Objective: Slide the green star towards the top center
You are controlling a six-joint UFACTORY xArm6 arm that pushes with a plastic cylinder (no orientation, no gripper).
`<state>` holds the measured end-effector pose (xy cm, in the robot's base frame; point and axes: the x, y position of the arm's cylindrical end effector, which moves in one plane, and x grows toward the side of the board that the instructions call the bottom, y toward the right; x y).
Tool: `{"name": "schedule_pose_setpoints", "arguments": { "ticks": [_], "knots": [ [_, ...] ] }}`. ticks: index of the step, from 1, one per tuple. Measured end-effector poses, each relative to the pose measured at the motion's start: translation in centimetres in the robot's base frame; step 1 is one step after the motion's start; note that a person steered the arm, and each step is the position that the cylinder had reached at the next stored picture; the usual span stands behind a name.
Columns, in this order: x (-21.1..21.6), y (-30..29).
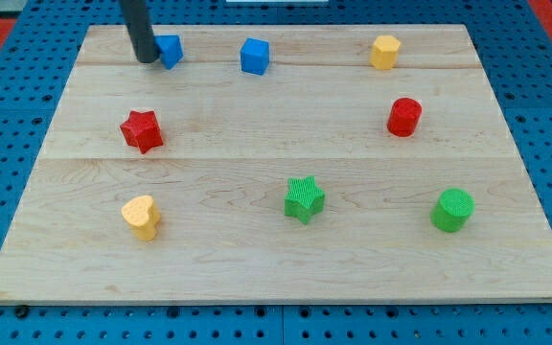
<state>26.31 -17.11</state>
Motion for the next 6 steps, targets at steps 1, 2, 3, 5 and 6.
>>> {"name": "schedule_pose_setpoints", "arguments": {
  "ticks": [1, 2, 3, 5, 6],
  "knots": [
    [0.0, 1.8],
    [0.4, 1.8],
    [3.1, 1.8],
    [10.4, 7.1],
    [10.6, 9.6]
  ]
}}
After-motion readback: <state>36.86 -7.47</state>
